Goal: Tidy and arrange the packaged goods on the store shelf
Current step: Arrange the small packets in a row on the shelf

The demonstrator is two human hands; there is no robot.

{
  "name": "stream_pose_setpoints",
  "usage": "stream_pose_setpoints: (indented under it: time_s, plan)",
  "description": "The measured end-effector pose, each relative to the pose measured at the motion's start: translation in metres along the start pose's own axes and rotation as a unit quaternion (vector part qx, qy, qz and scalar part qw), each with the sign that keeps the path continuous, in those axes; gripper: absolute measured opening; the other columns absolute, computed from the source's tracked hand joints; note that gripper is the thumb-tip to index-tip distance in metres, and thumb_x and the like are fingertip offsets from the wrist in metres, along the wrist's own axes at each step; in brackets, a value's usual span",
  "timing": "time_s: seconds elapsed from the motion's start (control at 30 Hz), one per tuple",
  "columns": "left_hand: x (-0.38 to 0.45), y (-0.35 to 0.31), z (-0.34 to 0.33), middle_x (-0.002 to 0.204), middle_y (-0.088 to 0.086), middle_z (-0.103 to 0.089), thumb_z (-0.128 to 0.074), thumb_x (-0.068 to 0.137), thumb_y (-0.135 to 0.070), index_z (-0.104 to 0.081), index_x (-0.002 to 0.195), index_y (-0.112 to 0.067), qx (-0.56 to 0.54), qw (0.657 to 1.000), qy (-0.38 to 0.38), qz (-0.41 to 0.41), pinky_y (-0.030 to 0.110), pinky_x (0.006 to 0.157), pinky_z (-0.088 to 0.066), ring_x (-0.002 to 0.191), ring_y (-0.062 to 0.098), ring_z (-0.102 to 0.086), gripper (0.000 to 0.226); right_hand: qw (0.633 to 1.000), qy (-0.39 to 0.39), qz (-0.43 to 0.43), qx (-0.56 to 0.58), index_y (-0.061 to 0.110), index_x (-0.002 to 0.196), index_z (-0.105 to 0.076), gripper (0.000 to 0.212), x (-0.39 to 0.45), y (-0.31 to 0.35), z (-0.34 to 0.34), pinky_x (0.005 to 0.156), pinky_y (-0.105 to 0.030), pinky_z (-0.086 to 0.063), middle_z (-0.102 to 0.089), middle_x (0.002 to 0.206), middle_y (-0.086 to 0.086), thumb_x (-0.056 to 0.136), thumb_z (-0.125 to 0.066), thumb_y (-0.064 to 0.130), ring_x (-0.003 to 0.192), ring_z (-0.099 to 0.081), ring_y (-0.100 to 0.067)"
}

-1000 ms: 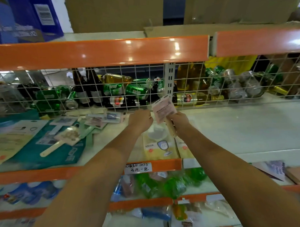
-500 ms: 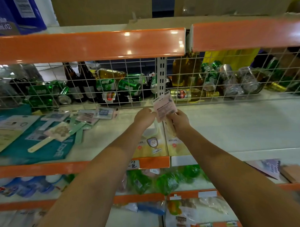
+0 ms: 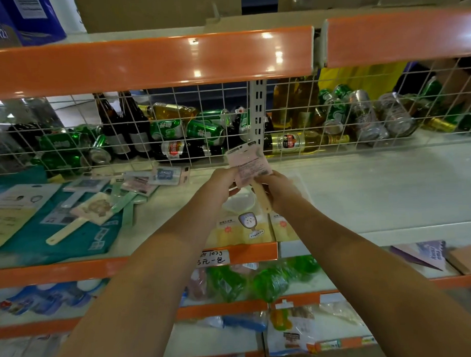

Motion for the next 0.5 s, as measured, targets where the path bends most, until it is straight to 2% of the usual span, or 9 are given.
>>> stream_pose_setpoints:
  time_s: [0.07, 0.1, 0.2, 0.33, 0.4, 0.5]
  plan:
    - [0.0, -0.001, 0.005, 0.073, 0.004, -0.06, -0.055, 0.095, -0.011, -0.059, 0.095, -0.005, -0.031, 0.999, 0.003, 0.011, 0.021, 0.046, -0.049, 0.05, 0.012, -0.061, 0.008, 1.0, 0.01, -0.005, -0.015, -0.004, 0.123, -0.054, 0.031, 0.001, -0.003, -0.004, 0.064, -0.025, -0.048, -0.06, 0.086, -0.009, 0.092, -0.052, 0.001, 0.073, -0.056, -0.018]
    - [0.0, -0.002, 0.008, 0.073, 0.005, -0.059, -0.054, 0.095, -0.011, -0.057, 0.089, -0.006, -0.043, 0.999, 0.002, 0.015, 0.022, 0.045, -0.048, 0.049, 0.013, -0.061, 0.008, 1.0, 0.015, -0.007, -0.018, -0.003, 0.123, -0.053, 0.032, 0.001, -0.004, -0.007, 0.064, -0.025, -0.047, -0.061, 0.089, -0.009, 0.092, -0.053, 0.001, 0.074, -0.057, -0.018]
    - [0.004, -0.007, 0.018, 0.078, 0.005, -0.059, -0.054, 0.096, -0.013, -0.052, 0.08, -0.011, -0.047, 0.999, -0.002, 0.021, 0.026, 0.057, -0.046, 0.065, 0.015, -0.057, 0.016, 0.999, 0.032, -0.014, -0.016, 0.001, 0.121, -0.054, 0.029, 0.003, -0.002, -0.011, 0.065, -0.024, -0.049, -0.062, 0.102, -0.012, 0.092, -0.054, 0.001, 0.08, -0.061, -0.018]
    - [0.005, -0.014, 0.033, 0.077, 0.003, -0.058, -0.051, 0.097, -0.013, -0.049, 0.076, -0.014, -0.039, 0.999, -0.01, 0.012, 0.026, 0.061, -0.045, 0.066, 0.013, -0.054, 0.021, 0.999, 0.027, -0.008, -0.038, 0.007, 0.111, -0.052, 0.02, 0.006, 0.006, -0.011, 0.068, -0.026, -0.051, -0.06, 0.093, -0.006, 0.092, -0.059, 0.008, 0.078, -0.059, -0.018]
    - [0.005, -0.016, 0.041, 0.086, 0.005, -0.061, -0.051, 0.097, -0.012, -0.048, 0.076, -0.014, -0.032, 0.999, -0.013, 0.006, 0.026, 0.061, -0.045, 0.067, 0.013, -0.053, 0.021, 0.998, 0.012, -0.001, -0.056, 0.008, 0.109, -0.053, 0.016, 0.008, 0.008, -0.008, 0.069, -0.026, -0.051, -0.059, 0.092, -0.005, 0.094, -0.057, 0.01, 0.077, -0.059, -0.017]
    - [0.006, -0.016, 0.054, 0.114, 0.012, -0.061, -0.051, 0.097, -0.012, -0.049, 0.079, -0.015, -0.021, 1.0, -0.019, 0.004, 0.03, 0.07, -0.047, 0.077, 0.018, -0.057, 0.018, 0.997, 0.001, 0.007, -0.074, 0.008, 0.109, -0.053, 0.014, 0.01, 0.009, -0.006, 0.073, -0.028, -0.051, -0.059, 0.089, -0.003, 0.096, -0.053, 0.011, 0.077, -0.058, -0.016]
Point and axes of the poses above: each hand's wrist, its own x-axis towards the middle knuckle, its own z-axis out of the back of the hand, y = z × x, the point moved 5 cm from there along x, towards the middle knuckle
